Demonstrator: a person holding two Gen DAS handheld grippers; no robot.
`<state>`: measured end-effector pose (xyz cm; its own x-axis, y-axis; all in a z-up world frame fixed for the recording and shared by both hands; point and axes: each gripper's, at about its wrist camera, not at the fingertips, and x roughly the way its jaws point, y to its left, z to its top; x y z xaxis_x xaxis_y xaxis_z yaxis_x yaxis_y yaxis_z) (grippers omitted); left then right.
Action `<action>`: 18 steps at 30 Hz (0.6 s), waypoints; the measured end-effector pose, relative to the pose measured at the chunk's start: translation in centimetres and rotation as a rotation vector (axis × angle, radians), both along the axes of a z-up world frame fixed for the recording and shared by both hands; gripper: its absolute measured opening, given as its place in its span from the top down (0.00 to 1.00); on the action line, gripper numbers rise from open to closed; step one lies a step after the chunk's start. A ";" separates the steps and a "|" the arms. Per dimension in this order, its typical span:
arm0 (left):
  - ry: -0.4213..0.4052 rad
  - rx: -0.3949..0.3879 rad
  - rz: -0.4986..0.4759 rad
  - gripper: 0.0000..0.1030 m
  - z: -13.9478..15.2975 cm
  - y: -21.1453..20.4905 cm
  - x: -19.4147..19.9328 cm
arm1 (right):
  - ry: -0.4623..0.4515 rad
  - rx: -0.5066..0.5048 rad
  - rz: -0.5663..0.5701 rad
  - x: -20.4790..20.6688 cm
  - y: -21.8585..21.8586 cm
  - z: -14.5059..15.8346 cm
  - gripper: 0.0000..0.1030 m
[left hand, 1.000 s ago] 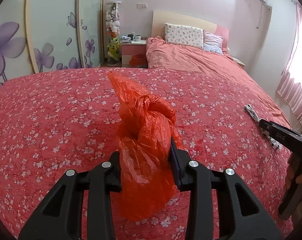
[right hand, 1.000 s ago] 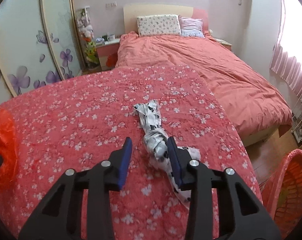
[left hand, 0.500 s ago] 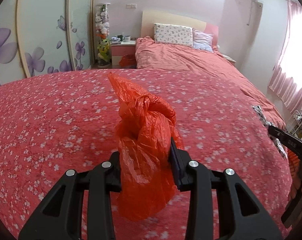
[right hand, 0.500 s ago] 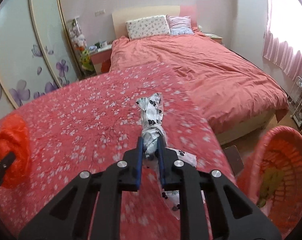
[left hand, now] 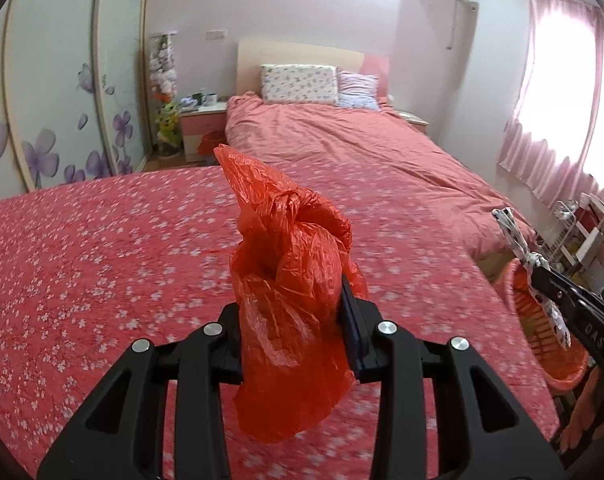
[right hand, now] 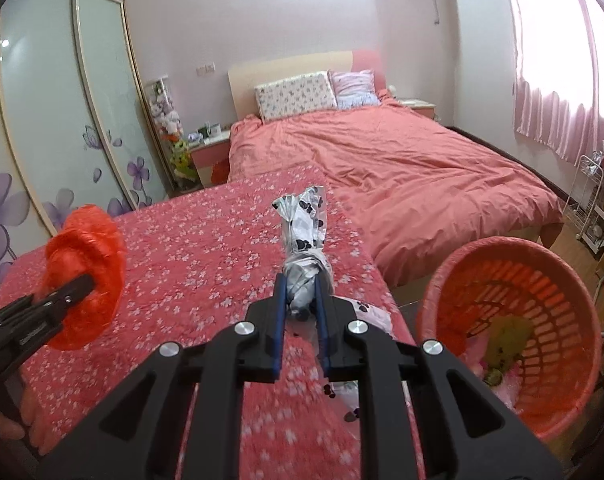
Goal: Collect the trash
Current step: 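Carry red bag and white cloth over the orange basket and open both grippers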
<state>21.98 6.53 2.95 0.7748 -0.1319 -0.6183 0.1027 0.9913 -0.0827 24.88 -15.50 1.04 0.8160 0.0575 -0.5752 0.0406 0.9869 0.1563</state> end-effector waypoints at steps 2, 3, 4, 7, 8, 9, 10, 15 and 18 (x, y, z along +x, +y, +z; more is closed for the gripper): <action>-0.004 -0.004 -0.020 0.65 0.3 -1.0 -0.6 | -0.022 0.002 -0.015 -1.6 -0.8 0.5 0.86; -0.005 -0.004 -0.028 0.65 0.3 -1.6 -0.8 | -0.030 0.002 -0.022 -2.1 -1.2 0.6 0.86; -0.006 -0.005 -0.038 0.65 0.4 -2.2 -1.0 | -0.038 0.002 -0.030 -2.7 -1.6 0.8 0.86; -0.007 -0.006 -0.072 0.65 0.6 -4.3 -1.8 | -0.058 0.004 -0.061 -4.2 -3.1 1.1 0.86; -0.007 -0.008 -0.087 0.65 0.6 -4.9 -1.9 | -0.062 0.004 -0.072 -4.7 -3.6 1.2 0.86; -0.006 -0.010 -0.098 0.65 0.5 -5.3 -2.1 | -0.065 0.001 -0.083 -5.1 -4.1 1.2 0.86; -0.005 -0.010 -0.111 0.65 0.5 -5.7 -2.2 | -0.070 -0.004 -0.094 -5.5 -4.6 1.2 0.86; -0.001 -0.015 -0.180 0.65 0.2 -8.5 -2.4 | -0.085 -0.017 -0.148 -6.8 -6.7 1.2 0.86; -0.001 -0.012 -0.220 0.65 0.0 -10.3 -2.4 | -0.089 -0.019 -0.176 -7.4 -8.1 1.0 0.86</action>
<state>19.62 -3.76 2.93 0.7270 -0.3054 -0.6150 0.3167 0.9438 -0.0944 17.43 -23.56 2.05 0.8604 -0.1009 -0.4995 0.1996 0.9686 0.1482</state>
